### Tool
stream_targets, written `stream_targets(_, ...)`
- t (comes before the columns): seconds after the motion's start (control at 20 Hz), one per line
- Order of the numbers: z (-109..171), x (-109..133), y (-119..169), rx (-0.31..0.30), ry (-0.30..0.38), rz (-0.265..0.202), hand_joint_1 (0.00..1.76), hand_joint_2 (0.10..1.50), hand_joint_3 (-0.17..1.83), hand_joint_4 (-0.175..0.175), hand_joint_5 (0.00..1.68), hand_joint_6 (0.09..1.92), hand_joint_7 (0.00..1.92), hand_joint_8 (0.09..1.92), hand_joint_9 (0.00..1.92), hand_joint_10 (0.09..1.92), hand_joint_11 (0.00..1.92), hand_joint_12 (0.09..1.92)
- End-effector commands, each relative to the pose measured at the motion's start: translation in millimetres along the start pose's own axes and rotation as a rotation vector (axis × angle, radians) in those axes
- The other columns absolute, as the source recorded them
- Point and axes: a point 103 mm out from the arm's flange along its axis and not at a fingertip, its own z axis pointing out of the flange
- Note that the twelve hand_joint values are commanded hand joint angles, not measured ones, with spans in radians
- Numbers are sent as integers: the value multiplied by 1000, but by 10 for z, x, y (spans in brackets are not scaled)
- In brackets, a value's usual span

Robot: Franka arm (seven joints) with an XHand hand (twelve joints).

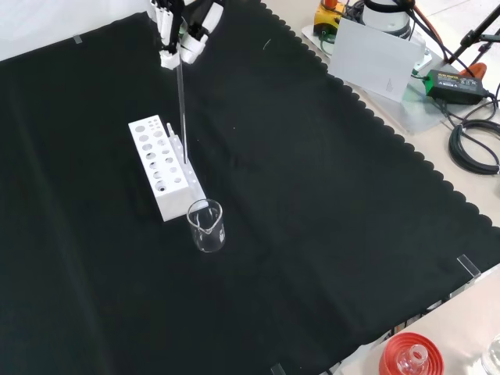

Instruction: Stir in the beaker to the left of the white test tube rack with the glass rod.

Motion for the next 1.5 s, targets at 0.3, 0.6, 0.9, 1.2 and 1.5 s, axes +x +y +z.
stream_targets(0.3,98,355,150,23,-4,-50,1327,1044,-175,-175,1348,136,1468,431,1889,157,1674,612)
stream_targets(0.6,177,446,240,40,-5,-69,1327,1044,-175,-175,1348,137,1468,430,1888,155,1673,613)
stream_targets(0.9,269,506,312,57,-5,-79,1327,1044,-175,-175,1348,138,1469,429,1889,154,1673,614)
stream_targets(1.2,386,560,384,76,-5,-90,1324,1025,-175,-175,1421,224,1475,229,1896,142,1679,609)
stream_targets(1.5,524,597,434,101,-7,-101,1327,1042,-175,-175,1354,136,1473,413,1895,137,1675,609)
